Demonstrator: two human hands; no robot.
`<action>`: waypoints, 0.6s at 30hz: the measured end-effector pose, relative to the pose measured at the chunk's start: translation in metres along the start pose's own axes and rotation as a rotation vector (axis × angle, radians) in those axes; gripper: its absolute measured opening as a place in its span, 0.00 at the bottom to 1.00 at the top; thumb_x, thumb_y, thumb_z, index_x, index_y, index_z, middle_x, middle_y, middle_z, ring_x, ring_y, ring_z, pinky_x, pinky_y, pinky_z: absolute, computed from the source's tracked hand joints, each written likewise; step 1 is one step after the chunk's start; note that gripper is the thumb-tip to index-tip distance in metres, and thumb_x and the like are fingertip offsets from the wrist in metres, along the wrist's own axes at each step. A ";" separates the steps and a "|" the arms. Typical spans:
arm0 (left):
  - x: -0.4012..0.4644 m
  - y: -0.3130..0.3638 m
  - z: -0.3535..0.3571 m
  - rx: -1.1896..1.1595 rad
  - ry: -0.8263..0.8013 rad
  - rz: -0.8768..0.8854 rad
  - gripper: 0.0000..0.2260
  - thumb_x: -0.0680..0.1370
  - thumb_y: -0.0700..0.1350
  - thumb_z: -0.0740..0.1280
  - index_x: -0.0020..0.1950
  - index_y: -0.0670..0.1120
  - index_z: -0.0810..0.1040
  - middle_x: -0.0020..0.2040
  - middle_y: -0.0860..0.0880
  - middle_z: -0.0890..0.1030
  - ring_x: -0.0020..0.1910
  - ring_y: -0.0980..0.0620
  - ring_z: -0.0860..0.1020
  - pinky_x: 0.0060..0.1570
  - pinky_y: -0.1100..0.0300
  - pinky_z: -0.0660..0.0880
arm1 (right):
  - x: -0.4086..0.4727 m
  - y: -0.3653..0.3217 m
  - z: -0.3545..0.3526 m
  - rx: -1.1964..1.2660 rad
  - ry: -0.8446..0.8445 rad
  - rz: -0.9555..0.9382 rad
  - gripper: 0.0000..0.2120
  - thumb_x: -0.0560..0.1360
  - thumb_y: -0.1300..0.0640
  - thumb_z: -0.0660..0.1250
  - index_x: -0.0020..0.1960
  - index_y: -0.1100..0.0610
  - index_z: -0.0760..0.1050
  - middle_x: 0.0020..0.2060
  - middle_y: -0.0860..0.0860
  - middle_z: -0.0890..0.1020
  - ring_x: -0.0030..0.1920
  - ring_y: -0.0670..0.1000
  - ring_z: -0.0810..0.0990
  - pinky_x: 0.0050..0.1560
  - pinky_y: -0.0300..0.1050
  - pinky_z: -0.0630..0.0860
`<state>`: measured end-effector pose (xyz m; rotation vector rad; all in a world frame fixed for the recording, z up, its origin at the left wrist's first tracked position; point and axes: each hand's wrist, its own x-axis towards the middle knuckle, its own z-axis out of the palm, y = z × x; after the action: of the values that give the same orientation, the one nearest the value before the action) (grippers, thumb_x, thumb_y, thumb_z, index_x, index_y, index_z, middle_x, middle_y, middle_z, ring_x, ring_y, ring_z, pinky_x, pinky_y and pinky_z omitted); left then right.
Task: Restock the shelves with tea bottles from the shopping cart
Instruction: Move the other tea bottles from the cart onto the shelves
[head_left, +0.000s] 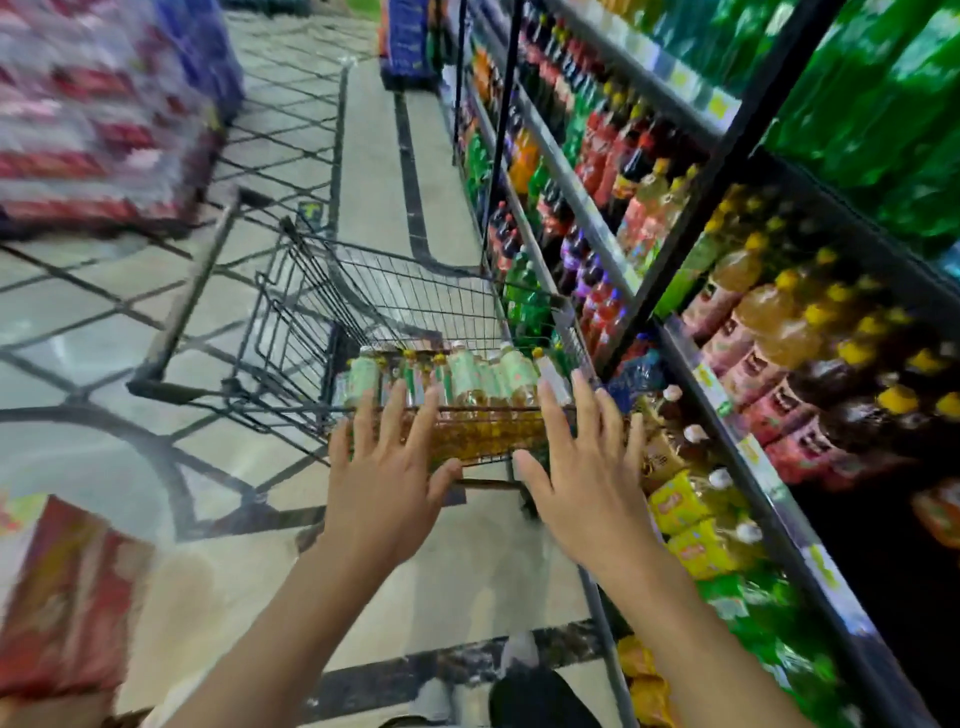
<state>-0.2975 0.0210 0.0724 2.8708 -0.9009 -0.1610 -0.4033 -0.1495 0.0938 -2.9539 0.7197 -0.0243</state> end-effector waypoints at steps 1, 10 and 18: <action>0.005 -0.006 0.004 0.003 0.006 -0.017 0.32 0.82 0.66 0.46 0.83 0.57 0.43 0.84 0.47 0.49 0.82 0.39 0.48 0.78 0.40 0.51 | 0.009 -0.001 0.006 0.006 -0.004 -0.016 0.35 0.81 0.37 0.49 0.83 0.47 0.43 0.82 0.55 0.46 0.81 0.61 0.47 0.77 0.70 0.46; 0.061 -0.022 0.022 -0.009 -0.077 -0.216 0.33 0.83 0.65 0.48 0.82 0.58 0.37 0.84 0.49 0.42 0.82 0.42 0.39 0.79 0.42 0.43 | 0.104 0.011 0.049 0.125 -0.172 -0.095 0.35 0.83 0.37 0.50 0.82 0.45 0.37 0.82 0.52 0.40 0.81 0.57 0.39 0.79 0.66 0.39; 0.142 -0.016 0.019 0.021 -0.151 -0.337 0.33 0.83 0.66 0.47 0.82 0.58 0.35 0.84 0.50 0.41 0.82 0.43 0.39 0.79 0.43 0.43 | 0.213 0.046 0.063 0.249 -0.248 -0.116 0.35 0.83 0.38 0.51 0.83 0.45 0.38 0.82 0.52 0.40 0.82 0.59 0.41 0.79 0.63 0.40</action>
<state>-0.1755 -0.0490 0.0423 3.0405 -0.4310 -0.4067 -0.2329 -0.2822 0.0243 -2.6911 0.4739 0.2231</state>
